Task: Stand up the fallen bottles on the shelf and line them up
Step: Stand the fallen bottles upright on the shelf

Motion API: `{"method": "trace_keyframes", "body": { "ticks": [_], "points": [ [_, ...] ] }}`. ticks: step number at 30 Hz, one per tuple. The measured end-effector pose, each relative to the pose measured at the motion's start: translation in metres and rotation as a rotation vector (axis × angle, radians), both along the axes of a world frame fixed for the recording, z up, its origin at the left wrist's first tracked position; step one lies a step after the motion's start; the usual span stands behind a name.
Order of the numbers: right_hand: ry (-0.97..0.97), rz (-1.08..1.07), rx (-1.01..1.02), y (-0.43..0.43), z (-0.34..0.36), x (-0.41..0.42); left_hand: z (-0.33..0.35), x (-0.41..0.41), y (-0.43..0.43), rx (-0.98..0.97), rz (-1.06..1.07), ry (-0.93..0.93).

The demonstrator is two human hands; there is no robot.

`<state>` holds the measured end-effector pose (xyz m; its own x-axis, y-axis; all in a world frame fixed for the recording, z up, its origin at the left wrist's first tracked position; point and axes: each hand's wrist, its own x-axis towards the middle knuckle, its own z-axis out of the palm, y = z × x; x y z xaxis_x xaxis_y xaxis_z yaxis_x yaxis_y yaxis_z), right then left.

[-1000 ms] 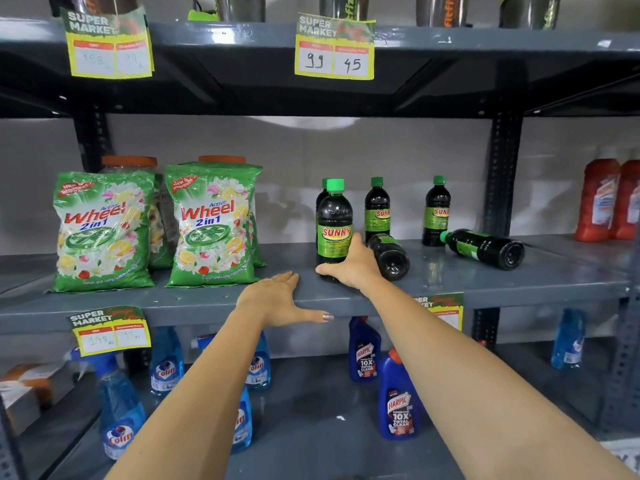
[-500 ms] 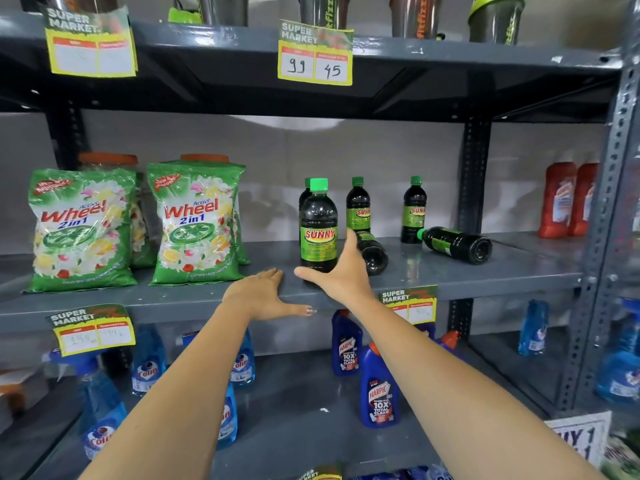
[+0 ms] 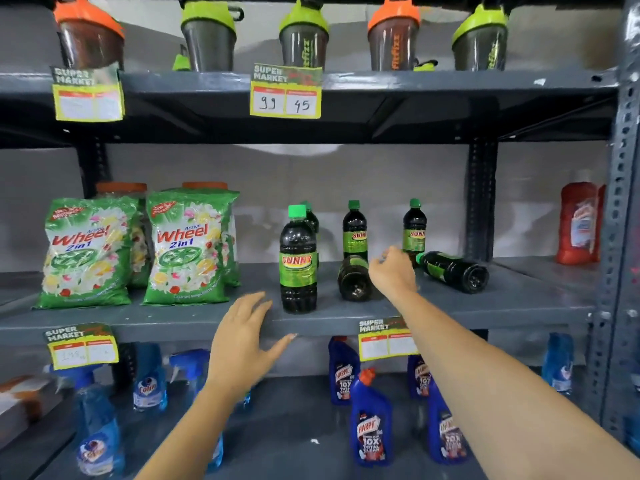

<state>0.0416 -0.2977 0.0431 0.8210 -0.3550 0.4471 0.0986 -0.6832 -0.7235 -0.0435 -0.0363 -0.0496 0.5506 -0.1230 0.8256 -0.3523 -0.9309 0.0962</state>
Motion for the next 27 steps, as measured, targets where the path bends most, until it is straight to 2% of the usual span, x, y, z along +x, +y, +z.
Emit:
{"method": "trace_keyframes", "body": {
  "ticks": [2, 3, 6, 8, 10, 15, 18, 20, 22, 24, 27],
  "points": [
    [0.183, 0.106, -0.018, -0.006, 0.006, 0.01, -0.01, -0.007, -0.034, -0.039, -0.064, -0.165],
    [0.25, 0.165, -0.004, -0.006, 0.008, 0.013, -0.009, -0.008, -0.052, -0.031, -0.105, -0.176],
    [0.377, 0.258, 0.025, -0.004, 0.014, 0.017, 0.002, 0.003, -0.101, 0.069, -0.16, -0.019],
    [0.412, 0.284, 0.045, -0.001, 0.017, 0.02, 0.005, 0.015, -0.119, 0.185, -0.073, 0.122],
    [0.436, 0.32, 0.077, 0.003, 0.019, 0.022, 0.0, 0.023, -0.126, 0.243, 0.043, 0.173],
    [0.456, 0.358, 0.197, 0.008, 0.017, 0.029, -0.006, 0.027, -0.129, 0.211, 0.106, 0.171],
    [0.49, 0.399, 0.425, -0.002, 0.019, 0.031, -0.007, 0.026, -0.129, 0.197, 0.093, 0.155],
    [0.472, 0.436, 0.576, -0.011, 0.018, 0.032, -0.008, 0.027, -0.128, 0.197, 0.083, 0.142],
    [0.401, 0.44, 0.638, -0.017, 0.012, 0.036, -0.01, 0.027, -0.128, 0.19, 0.064, 0.116],
    [0.296, 0.41, 0.61, -0.019, 0.006, 0.039, -0.011, 0.027, -0.128, 0.179, 0.053, 0.085],
    [0.111, 0.388, 0.446, -0.022, 0.0, 0.044, -0.013, 0.028, -0.128, 0.159, 0.037, 0.057]
  ]
}}
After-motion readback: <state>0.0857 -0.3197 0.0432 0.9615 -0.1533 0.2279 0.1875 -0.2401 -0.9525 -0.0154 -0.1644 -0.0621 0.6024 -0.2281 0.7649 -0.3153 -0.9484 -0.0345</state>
